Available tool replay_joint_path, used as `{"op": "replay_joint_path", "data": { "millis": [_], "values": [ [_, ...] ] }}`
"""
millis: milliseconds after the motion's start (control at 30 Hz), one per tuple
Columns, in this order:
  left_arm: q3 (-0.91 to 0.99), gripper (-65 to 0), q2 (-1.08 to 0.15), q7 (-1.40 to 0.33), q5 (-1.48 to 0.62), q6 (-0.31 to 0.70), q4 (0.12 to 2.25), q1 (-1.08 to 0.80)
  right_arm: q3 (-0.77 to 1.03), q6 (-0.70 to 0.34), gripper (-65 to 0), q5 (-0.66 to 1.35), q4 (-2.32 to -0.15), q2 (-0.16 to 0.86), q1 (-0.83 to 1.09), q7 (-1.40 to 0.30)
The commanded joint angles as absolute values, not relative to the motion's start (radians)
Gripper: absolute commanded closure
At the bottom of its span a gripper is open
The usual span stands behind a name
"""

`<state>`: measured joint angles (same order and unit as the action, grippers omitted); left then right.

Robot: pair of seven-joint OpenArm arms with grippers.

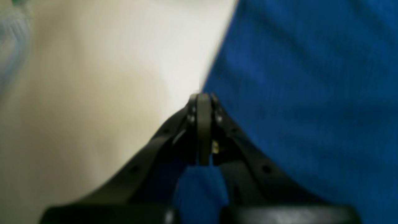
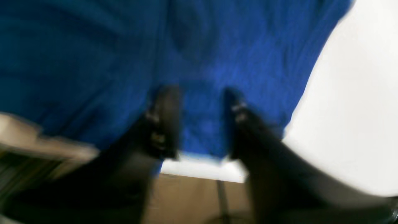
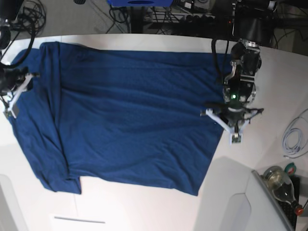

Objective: Layout the t-shirt on the table in an organized manner, then fold the t-shirt properly
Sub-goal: 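Lower both grippers onto the blue shirt and pinch its fabric, then drag the pinched fabric with the right gripper toward the shirt edge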

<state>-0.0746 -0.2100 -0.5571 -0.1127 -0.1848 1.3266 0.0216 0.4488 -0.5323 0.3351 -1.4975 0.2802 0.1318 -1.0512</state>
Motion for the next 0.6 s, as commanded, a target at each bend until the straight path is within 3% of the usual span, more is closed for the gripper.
{"op": "replay_joint_path", "data": {
  "millis": [0,33,133,400,567],
  "values": [
    [-0.077,0.0,-0.2,-0.542,-0.107,-0.186,1.349,0.013,0.453,-0.529,-3.5,0.334,-1.454,0.302,0.102,-1.03],
    [-0.084,0.0,-0.199,-0.541,-0.105,-0.186,1.346,0.001,0.453,-0.529,0.0,0.334,-1.403,0.311,0.082,-1.007],
    [-0.082,0.0,-0.199,-0.538,-0.105,-0.186,1.305,-0.013,0.433,-0.529,-3.5,0.334,-1.28,0.352,0.044,-0.943],
    [-0.082,0.0,-0.188,-0.529,-0.105,-0.186,1.113,0.087,0.266,-0.529,-3.5,0.334,-0.783,0.427,-0.147,-0.691],
    [-0.087,0.0,-0.163,-0.41,-0.105,-0.186,0.946,0.193,0.188,-0.529,-3.5,0.334,-0.533,0.437,-0.286,-0.489]
  ]
}}
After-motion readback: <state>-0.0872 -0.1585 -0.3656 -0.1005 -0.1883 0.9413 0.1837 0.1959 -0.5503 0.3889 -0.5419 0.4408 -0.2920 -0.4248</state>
